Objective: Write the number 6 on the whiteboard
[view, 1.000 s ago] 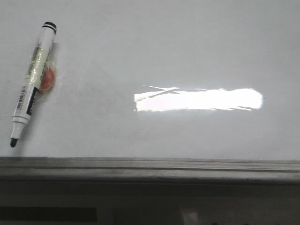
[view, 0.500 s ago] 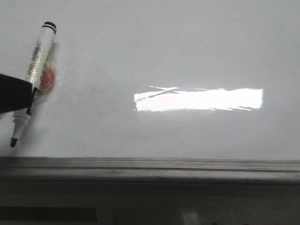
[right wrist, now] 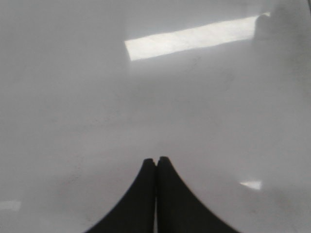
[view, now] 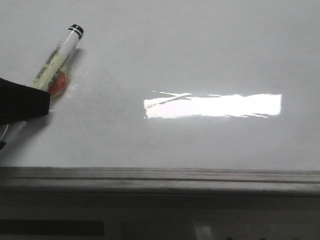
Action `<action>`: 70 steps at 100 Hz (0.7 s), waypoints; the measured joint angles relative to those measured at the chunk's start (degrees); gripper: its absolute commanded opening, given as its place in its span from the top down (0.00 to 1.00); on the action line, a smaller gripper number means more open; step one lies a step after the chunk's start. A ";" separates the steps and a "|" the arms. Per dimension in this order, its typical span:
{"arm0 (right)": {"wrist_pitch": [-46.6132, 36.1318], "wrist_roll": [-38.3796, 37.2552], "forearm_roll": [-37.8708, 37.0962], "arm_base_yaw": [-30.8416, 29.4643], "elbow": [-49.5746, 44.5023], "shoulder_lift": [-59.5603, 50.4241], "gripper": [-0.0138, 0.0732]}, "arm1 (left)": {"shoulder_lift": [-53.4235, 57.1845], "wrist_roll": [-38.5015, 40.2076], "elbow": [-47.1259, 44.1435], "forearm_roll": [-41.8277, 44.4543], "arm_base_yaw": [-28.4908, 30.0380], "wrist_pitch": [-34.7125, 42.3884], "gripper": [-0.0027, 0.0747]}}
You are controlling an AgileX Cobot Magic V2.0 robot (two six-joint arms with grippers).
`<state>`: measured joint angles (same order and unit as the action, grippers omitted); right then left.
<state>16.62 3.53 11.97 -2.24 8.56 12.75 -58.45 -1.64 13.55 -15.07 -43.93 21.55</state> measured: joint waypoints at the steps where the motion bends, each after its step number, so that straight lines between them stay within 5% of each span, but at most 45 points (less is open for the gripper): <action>1: 0.00 0.00 0.00 0.16 0.00 0.00 0.92 | 0.00 0.00 0.00 0.00 0.00 0.11 0.99; 37: 12.42 6.13 1.40 13.18 8.53 0.00 0.91 | 2.90 0.00 0.44 6.00 -4.16 -3.13 0.99; 54: 14.96 16.02 11.55 19.81 10.49 0.00 0.90 | 4.63 0.00 0.57 15.70 -6.34 -3.48 0.99; 70: 16.32 32.77 25.72 23.82 10.58 0.00 0.73 | 4.71 0.00 0.59 24.32 -7.23 -3.49 0.99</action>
<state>32.94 36.30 37.69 21.57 19.14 12.75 -53.74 -1.64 14.15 9.24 -51.16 18.06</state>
